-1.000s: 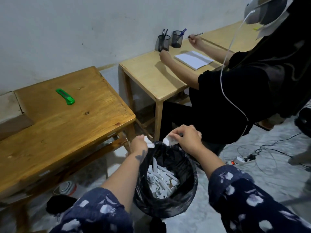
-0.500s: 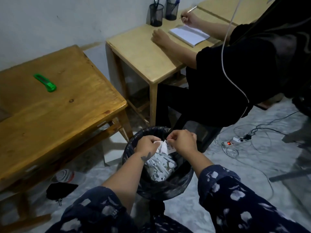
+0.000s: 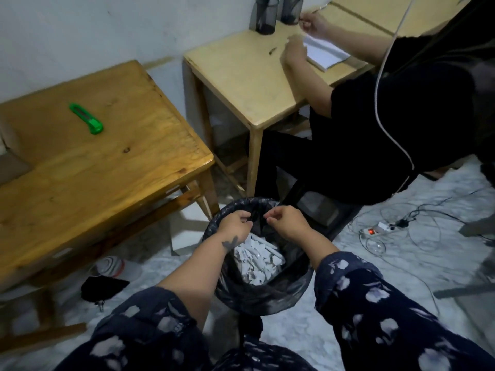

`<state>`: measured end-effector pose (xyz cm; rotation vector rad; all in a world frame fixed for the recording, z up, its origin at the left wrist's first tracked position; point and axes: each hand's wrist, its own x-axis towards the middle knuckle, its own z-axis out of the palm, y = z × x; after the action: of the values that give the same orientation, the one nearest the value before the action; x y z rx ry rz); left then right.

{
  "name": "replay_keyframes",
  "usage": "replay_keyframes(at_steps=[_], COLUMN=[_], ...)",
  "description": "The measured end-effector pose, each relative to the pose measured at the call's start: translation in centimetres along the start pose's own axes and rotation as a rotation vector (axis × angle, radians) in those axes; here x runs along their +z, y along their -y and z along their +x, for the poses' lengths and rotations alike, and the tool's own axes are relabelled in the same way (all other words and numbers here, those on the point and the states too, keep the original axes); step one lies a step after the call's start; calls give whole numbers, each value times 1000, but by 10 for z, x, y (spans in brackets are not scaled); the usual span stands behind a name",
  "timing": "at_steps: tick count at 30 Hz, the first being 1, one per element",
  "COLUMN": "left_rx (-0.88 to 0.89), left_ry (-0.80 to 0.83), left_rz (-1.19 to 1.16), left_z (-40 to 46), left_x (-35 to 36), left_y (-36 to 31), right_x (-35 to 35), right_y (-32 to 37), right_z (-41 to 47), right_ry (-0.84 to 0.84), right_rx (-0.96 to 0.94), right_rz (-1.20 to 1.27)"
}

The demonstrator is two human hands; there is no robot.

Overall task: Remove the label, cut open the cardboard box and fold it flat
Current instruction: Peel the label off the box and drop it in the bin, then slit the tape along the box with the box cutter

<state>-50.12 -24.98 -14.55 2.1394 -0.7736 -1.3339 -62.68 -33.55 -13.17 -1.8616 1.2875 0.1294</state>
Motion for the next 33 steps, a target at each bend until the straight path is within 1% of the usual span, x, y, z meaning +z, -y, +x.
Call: replay_keyframes(at_steps=[3, 8, 11, 17, 20, 26, 29, 33], left_rx=[23, 45, 55, 13, 2, 13, -4, -93], left_ry=[-38, -230, -384, -601, -690, -797, -875, -945], left_rz=[-8, -78, -120, -167, -154, -104, -78, 116], left_z=[-15, -40, -57, -89, -99, -98, -87, -68], left_x=[-31, -104, -155, -261, -312, -401, -431, -454], left_y=[-10, -16, -3, 39, 62, 106, 130, 155], right_x=[-9, -12, 0, 49, 79, 129, 148, 166], right_y=[37, 122, 178, 285, 332, 414, 437, 446], right_z=[0, -1, -3, -2, 5, 26, 40, 66], right_ry=[18, 35, 63, 168, 174, 137, 118, 60], right_rx=[-91, -271, -382, -524, -561, -588, -569, -515], right_rz=[-33, -103, -147, -213, -225, -252, -236, -256])
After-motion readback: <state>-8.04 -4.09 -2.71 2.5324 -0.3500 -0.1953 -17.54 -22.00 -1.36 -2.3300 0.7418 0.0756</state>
